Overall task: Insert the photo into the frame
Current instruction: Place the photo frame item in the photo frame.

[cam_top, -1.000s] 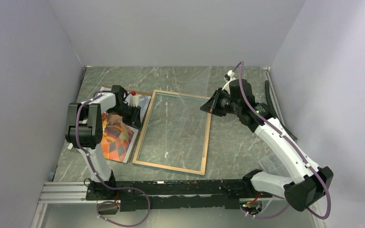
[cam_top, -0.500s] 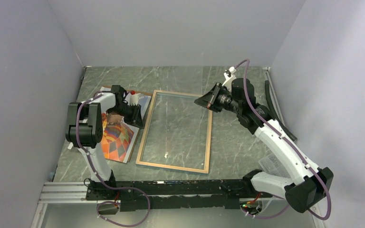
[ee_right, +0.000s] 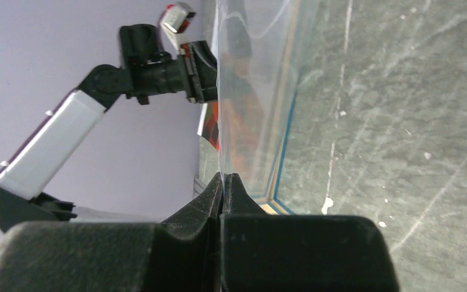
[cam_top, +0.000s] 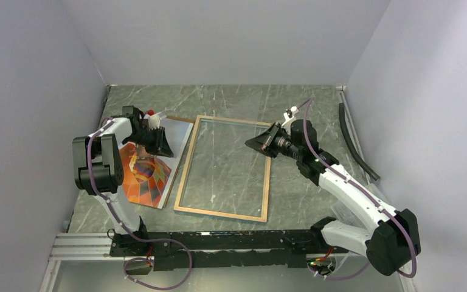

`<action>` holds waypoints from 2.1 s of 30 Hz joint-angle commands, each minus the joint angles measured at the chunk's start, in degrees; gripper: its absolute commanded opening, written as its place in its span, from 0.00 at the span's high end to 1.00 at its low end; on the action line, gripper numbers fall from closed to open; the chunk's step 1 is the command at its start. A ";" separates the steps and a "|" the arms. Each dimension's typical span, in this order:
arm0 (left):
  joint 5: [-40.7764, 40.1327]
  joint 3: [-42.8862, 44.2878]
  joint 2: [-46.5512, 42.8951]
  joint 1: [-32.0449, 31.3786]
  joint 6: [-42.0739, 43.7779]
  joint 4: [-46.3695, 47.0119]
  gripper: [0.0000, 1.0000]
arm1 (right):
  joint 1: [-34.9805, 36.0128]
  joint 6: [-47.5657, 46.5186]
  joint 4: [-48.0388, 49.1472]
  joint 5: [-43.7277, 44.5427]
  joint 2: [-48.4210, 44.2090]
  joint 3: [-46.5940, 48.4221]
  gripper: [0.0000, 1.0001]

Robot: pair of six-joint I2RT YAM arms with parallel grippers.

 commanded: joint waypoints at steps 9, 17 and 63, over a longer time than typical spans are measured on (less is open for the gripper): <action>2.98 -2.58 -2.77 -1.86 1.51 0.19 0.72 | -4.77 -2.54 12.52 -5.31 -1.83 -9.01 1.00; 3.37 -3.58 -1.92 -4.81 1.00 1.53 0.63 | -4.79 -5.09 13.33 -8.23 -0.66 -6.19 1.00; 1.96 -5.26 2.20 -6.23 0.81 3.71 0.78 | -6.06 -3.31 21.76 -12.89 7.76 -11.04 1.00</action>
